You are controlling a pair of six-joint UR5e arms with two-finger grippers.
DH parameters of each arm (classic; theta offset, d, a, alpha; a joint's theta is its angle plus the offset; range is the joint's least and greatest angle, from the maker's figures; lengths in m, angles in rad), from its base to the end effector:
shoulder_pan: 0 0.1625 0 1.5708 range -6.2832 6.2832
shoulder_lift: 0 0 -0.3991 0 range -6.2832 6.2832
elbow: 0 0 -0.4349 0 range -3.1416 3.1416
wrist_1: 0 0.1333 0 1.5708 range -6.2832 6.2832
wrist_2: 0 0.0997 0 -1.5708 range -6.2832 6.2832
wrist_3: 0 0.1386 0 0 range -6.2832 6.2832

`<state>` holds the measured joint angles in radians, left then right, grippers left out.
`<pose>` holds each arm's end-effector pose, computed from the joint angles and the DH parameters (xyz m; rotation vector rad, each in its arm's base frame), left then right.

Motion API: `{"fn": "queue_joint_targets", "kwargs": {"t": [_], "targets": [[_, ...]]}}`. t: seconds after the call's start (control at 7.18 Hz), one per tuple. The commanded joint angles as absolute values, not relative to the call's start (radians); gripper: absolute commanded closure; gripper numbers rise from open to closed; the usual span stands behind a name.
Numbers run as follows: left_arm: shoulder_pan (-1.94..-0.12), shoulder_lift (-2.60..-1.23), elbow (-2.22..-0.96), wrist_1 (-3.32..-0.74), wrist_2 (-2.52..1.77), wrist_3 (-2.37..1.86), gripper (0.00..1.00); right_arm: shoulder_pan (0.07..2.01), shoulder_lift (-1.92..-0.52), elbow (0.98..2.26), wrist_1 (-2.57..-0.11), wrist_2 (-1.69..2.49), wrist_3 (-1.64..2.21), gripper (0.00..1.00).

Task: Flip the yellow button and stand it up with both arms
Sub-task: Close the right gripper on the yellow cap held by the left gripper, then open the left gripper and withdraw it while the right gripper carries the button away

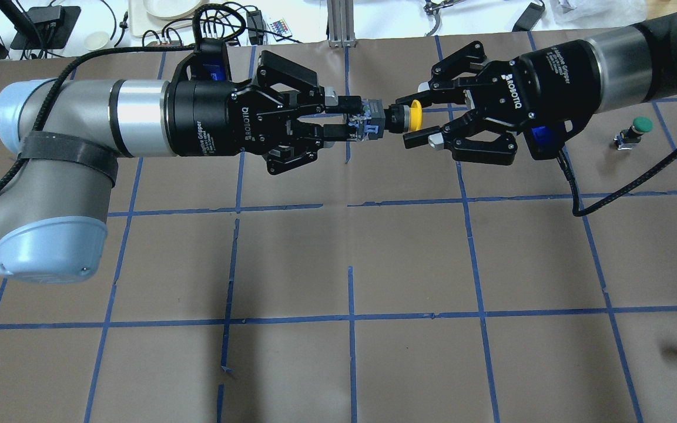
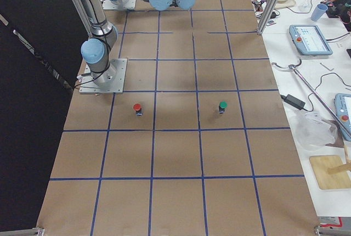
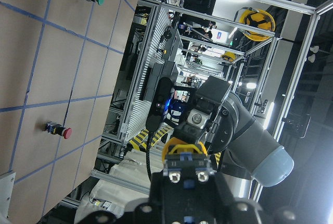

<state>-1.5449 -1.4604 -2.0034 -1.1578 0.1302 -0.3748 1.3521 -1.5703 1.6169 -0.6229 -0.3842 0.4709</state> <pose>-0.2585 -0.4763 0.4126 0.2723 -1.6819 -0.1832 0.1589 -0.4916 0.4294 1.2364 1.4810 1.1291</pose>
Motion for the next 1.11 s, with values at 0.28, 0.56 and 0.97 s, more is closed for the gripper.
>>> {"fn": "queue_joint_targets", "kwargs": {"t": [0.28,0.56,0.97], "targets": [[-1.534,-1.460,-1.990,-1.160,0.135,-0.405,0.01,1.341,-1.559,1.606,-0.632,-0.402,0.479,0.93],[-1.485,-1.460,-1.982,-1.160,0.237,-0.402,0.01,1.249,-1.546,1.566,-0.726,-0.605,0.466,0.92],[-1.418,-1.457,-1.983,-1.164,0.540,-0.306,0.01,1.218,-1.536,1.549,-0.976,-0.961,0.416,0.92]]}}
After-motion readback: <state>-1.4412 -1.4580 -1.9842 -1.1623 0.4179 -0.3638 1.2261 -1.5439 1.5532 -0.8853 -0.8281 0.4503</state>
